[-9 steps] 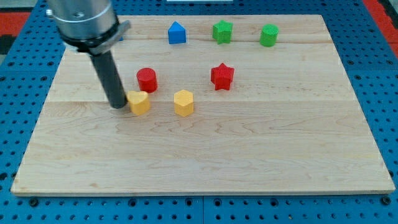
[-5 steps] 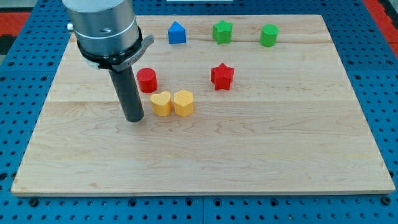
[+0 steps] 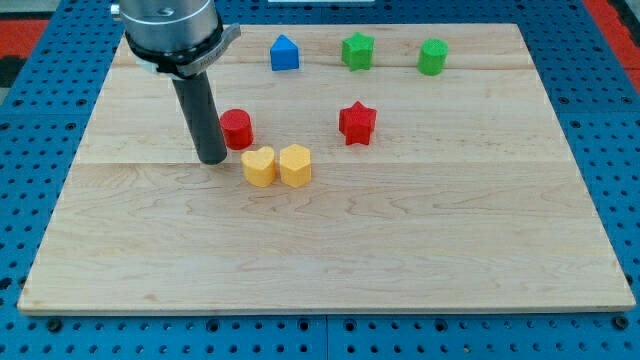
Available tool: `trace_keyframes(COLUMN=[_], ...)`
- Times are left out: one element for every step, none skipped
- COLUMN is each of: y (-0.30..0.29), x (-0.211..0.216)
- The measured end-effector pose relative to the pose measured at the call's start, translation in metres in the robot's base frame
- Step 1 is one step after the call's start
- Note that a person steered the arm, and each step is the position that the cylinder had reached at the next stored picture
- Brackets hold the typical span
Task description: Move the red circle above to the red heart
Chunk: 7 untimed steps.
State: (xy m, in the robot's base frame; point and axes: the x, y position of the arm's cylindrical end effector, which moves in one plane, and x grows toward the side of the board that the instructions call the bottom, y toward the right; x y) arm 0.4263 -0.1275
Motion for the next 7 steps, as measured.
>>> trace_keyframes(y=[-0.002,0.015,0.015,0.021,0.021,0.022,0.092], x=[-0.018,-0.037,-0.047,-0.055,-0.080,-0.124,-0.125])
